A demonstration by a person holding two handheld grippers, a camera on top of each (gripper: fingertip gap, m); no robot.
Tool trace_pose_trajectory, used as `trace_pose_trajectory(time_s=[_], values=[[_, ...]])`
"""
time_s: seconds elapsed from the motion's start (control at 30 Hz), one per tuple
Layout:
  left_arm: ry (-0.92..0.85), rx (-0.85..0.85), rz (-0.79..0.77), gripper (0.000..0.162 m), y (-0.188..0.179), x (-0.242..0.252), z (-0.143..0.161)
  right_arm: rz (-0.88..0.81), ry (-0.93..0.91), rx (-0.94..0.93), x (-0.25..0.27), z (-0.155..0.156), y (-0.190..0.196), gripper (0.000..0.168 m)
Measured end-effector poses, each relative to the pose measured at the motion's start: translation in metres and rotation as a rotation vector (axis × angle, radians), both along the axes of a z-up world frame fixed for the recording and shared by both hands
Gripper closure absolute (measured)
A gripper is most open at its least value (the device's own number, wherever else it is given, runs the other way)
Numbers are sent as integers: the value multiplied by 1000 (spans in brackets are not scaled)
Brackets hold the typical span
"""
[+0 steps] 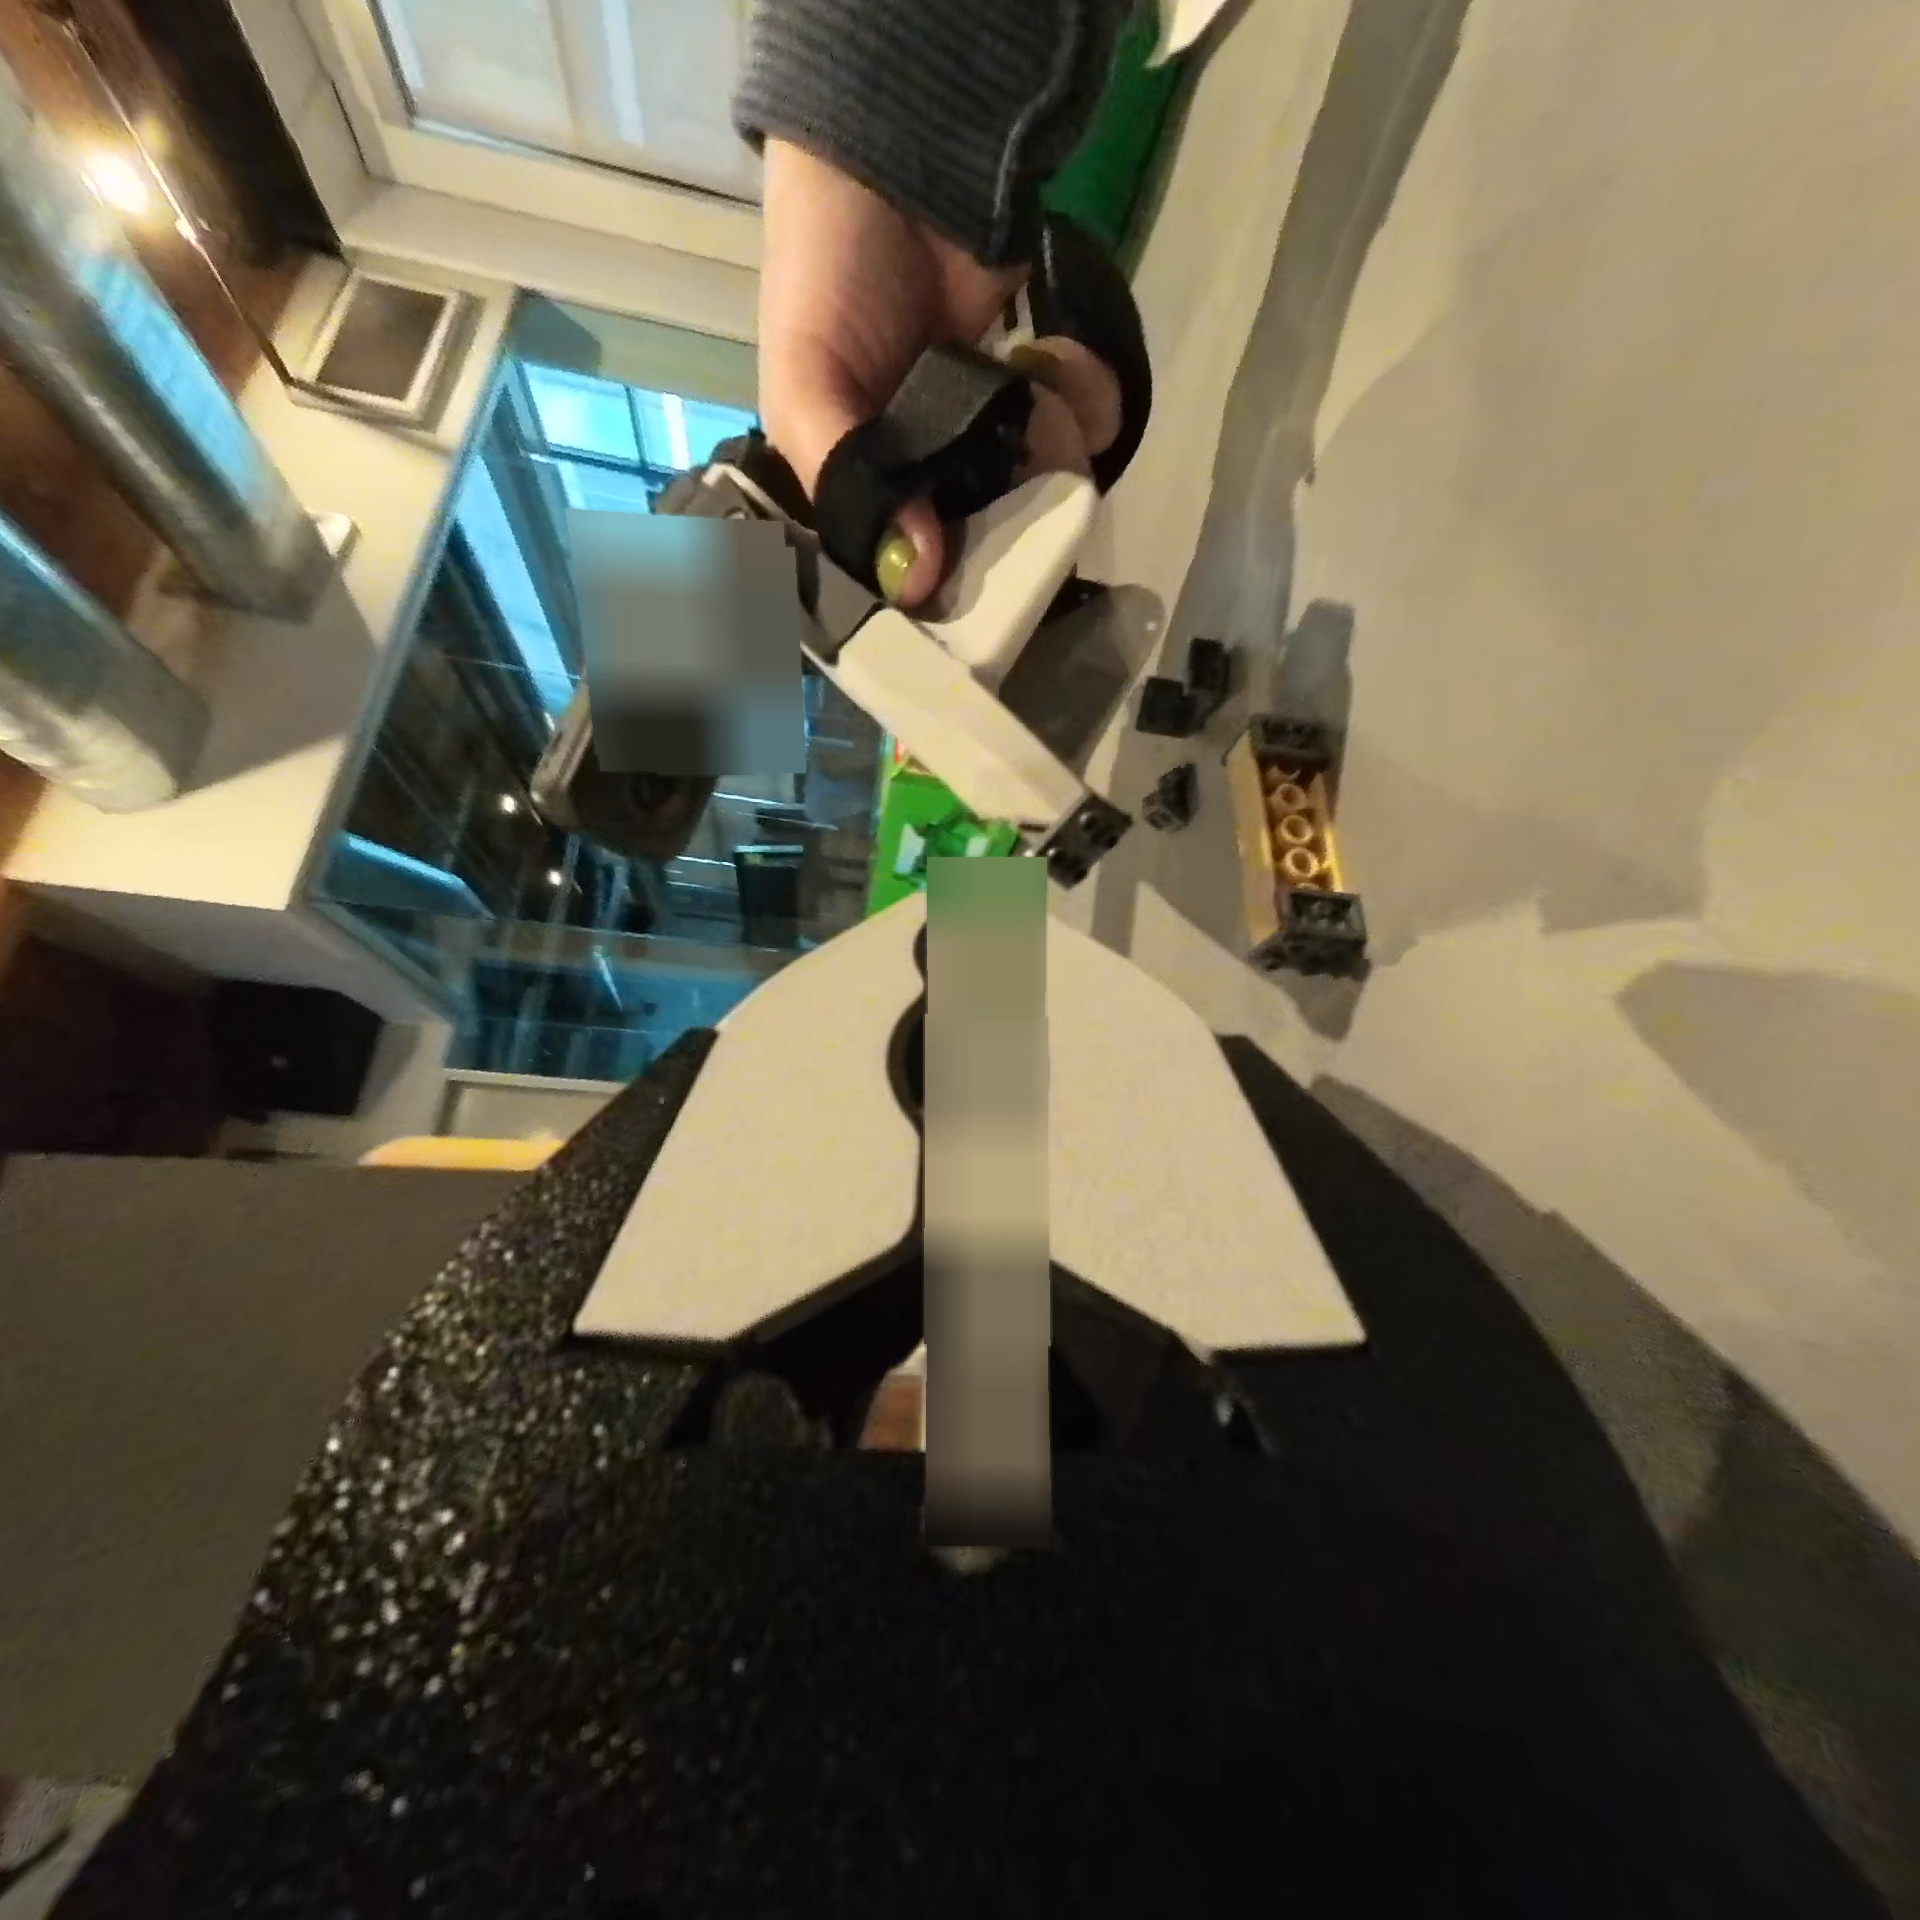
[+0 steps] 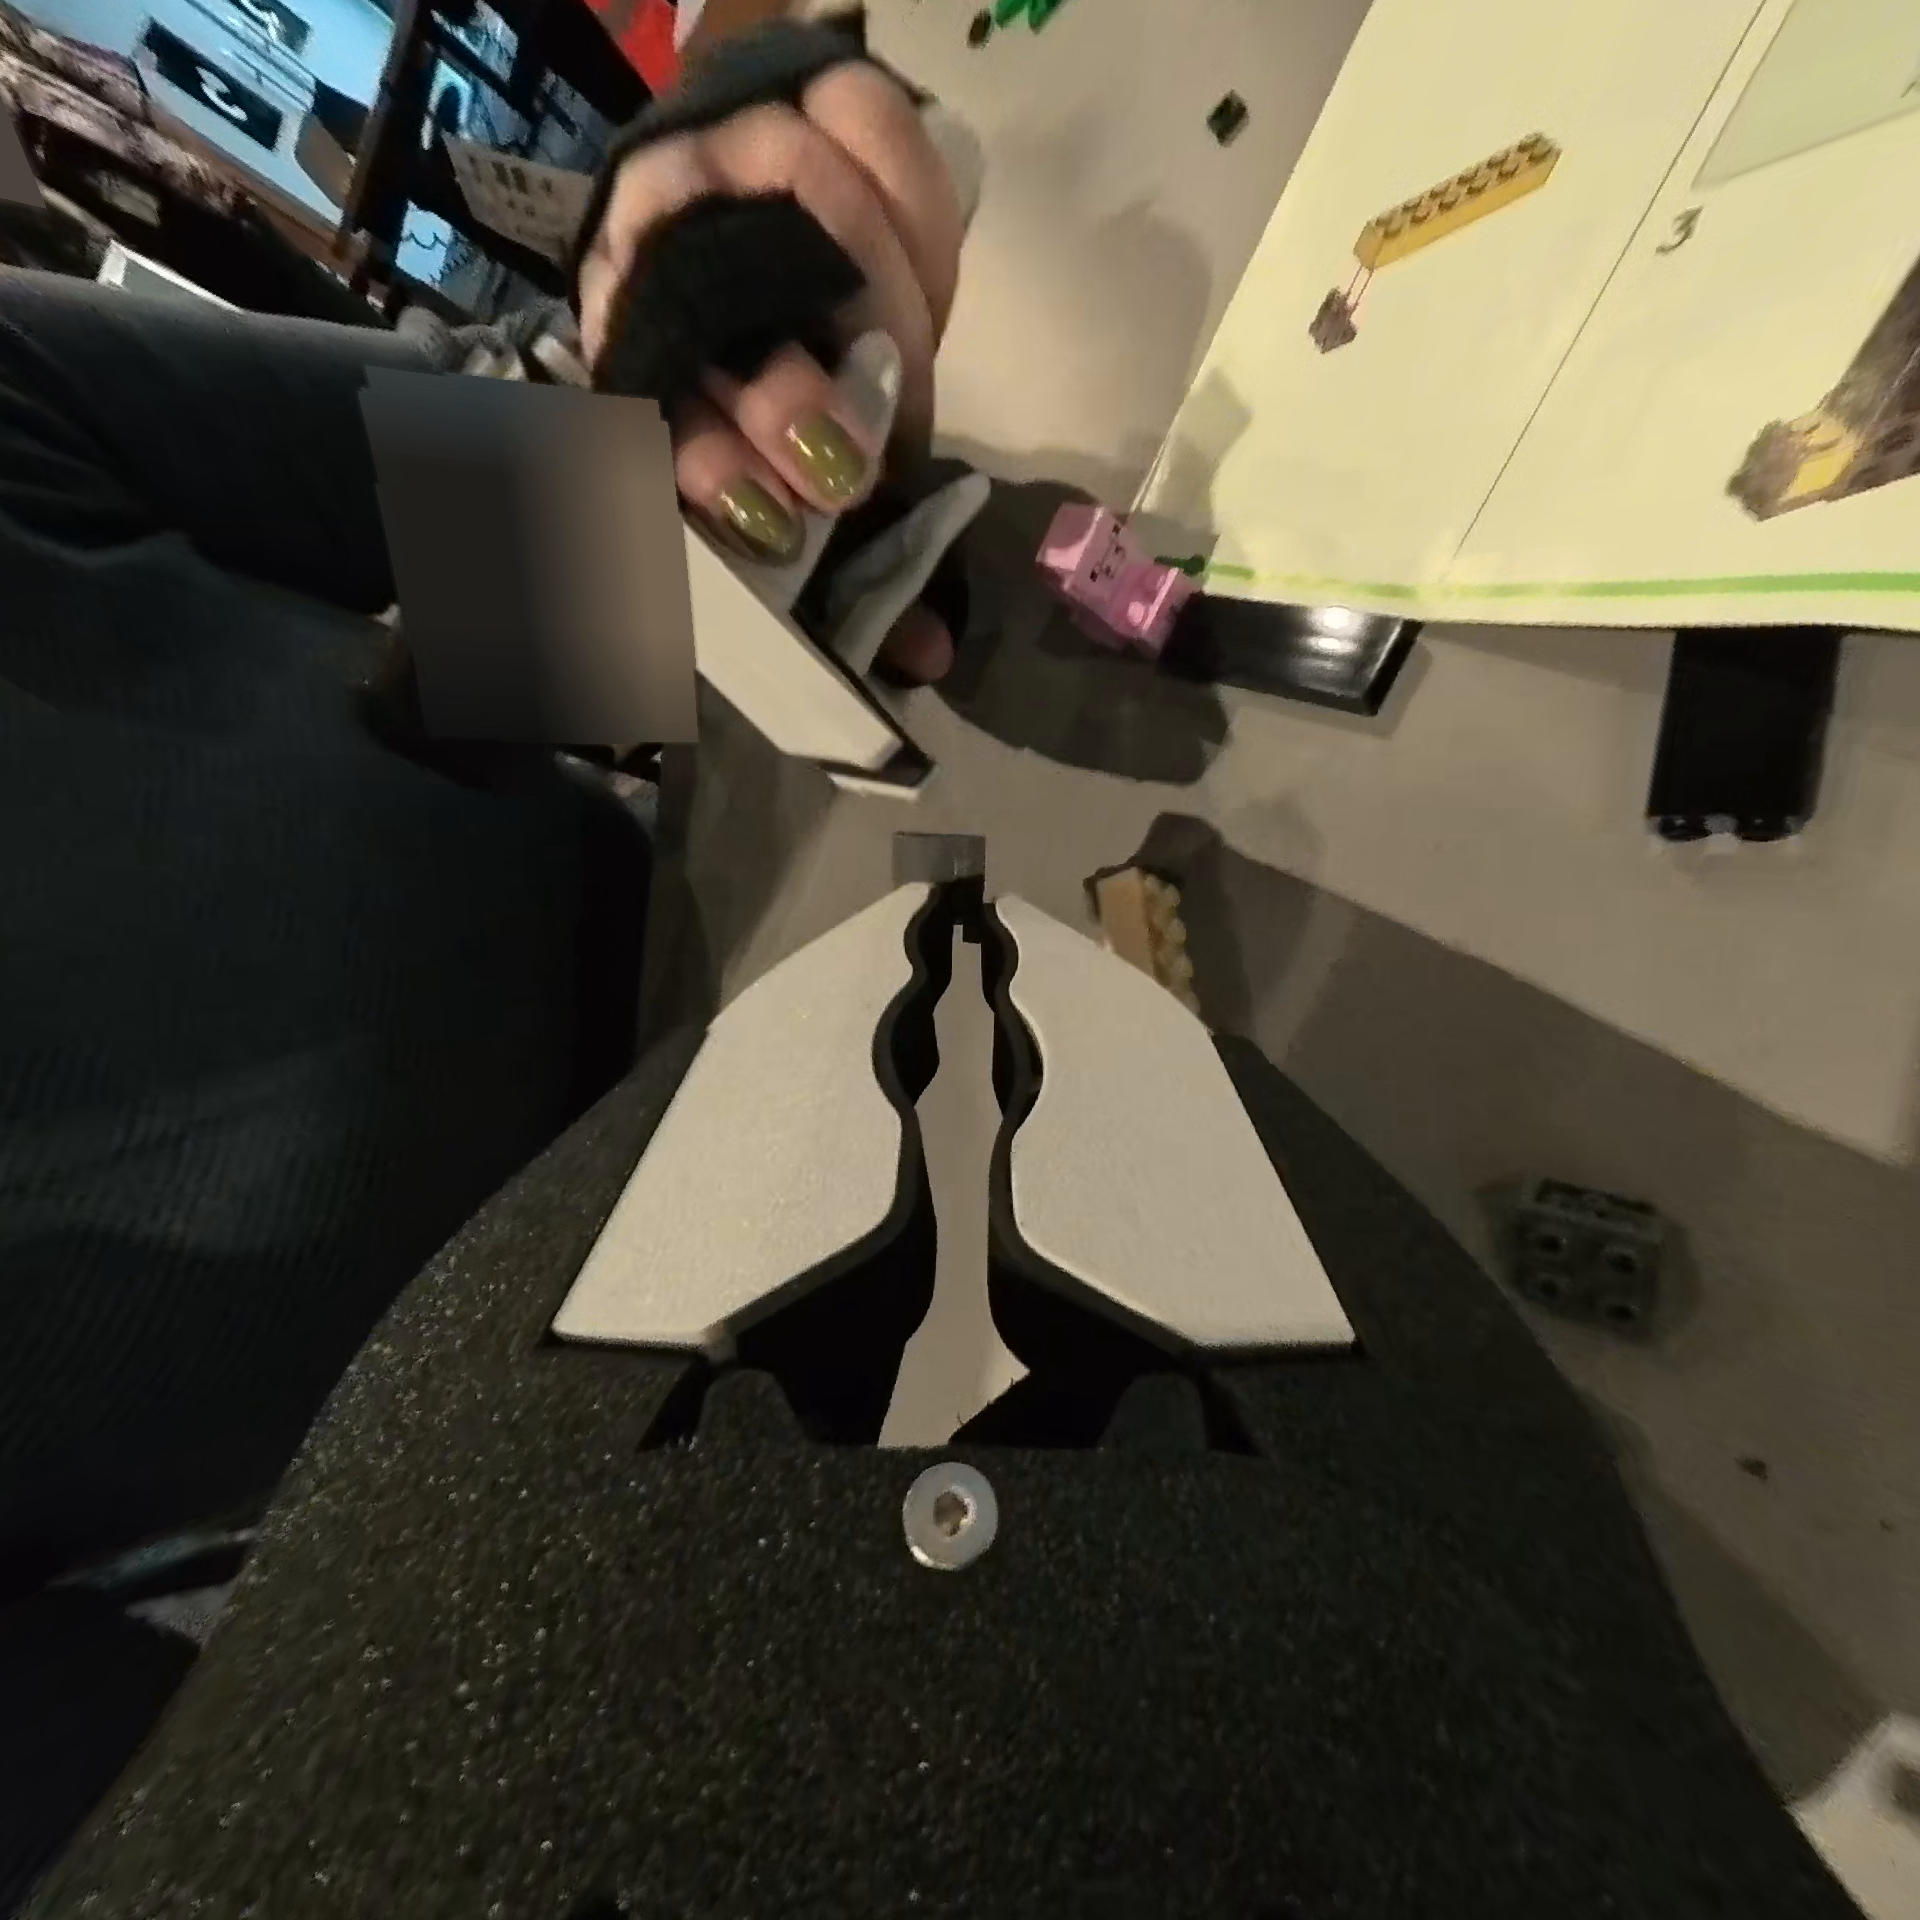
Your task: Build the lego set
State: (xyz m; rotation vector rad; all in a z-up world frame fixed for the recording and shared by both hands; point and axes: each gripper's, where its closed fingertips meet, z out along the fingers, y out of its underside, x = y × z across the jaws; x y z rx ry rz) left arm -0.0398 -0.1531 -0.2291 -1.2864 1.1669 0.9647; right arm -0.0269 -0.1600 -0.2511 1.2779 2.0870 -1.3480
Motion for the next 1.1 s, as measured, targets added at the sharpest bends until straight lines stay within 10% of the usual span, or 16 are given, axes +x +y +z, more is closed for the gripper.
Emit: trace_pose_trajectory(time_s=[0.7, 1.1], values=[[34, -168, -197, 156, -15, 27, -27, 82, -82, 53, 14, -14, -12, 163], [-399, -320, 51, 159, 0, -2, -15, -29, 306, 138, -5, 13, 3, 137]])
